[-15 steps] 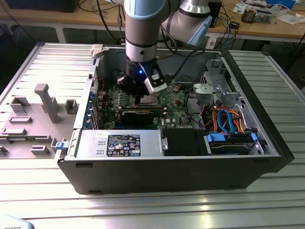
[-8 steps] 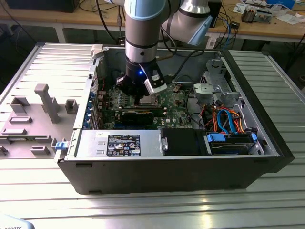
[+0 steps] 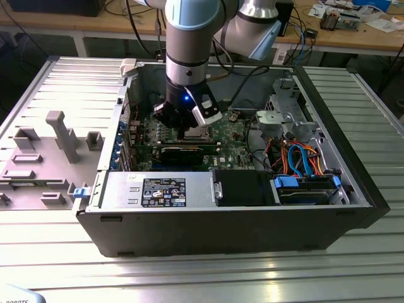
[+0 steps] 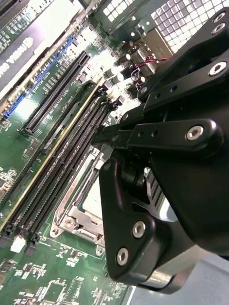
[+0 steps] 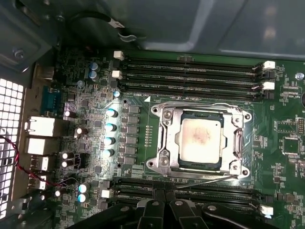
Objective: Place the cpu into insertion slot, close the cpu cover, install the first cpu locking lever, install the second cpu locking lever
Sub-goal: 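Install the second cpu locking lever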
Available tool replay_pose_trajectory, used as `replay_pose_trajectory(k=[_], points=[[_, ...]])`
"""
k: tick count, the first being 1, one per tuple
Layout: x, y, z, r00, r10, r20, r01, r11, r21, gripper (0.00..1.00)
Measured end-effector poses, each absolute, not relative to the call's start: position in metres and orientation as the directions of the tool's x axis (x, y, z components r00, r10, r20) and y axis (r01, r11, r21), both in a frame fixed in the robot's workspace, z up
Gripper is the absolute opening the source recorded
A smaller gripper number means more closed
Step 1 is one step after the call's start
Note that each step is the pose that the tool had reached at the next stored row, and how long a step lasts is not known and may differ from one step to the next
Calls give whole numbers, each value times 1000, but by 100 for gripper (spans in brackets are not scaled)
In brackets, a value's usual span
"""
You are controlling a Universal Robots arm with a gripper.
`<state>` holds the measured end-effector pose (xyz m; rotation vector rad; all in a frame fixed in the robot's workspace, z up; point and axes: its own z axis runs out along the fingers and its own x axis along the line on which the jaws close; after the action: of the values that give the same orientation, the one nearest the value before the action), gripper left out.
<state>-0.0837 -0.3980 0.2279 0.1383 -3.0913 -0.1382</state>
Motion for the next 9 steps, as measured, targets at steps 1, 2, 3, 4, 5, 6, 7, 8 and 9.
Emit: replay_pose_trajectory(k=[1, 2, 3, 4, 5, 6, 7, 8, 9], points=[[-84, -398, 227, -995, -96, 41, -92, 991, 93, 11], [-84, -398, 227, -994, -101, 42, -97, 991, 96, 11], [-84, -398, 225, -993, -108, 43, -103, 989, 101, 11], [-84, -399, 224, -993, -109, 45, -104, 989, 105, 11], [-84, -400, 223, -993, -109, 48, -104, 989, 107, 11], [-84, -400, 223, -993, -109, 49, -103, 989, 109, 11], [-84, -401, 221, -993, -109, 50, -103, 988, 113, 11], [-84, -401, 220, -993, -110, 51, -103, 988, 115, 11], [-84, -401, 220, -993, -109, 52, -103, 988, 116, 11]])
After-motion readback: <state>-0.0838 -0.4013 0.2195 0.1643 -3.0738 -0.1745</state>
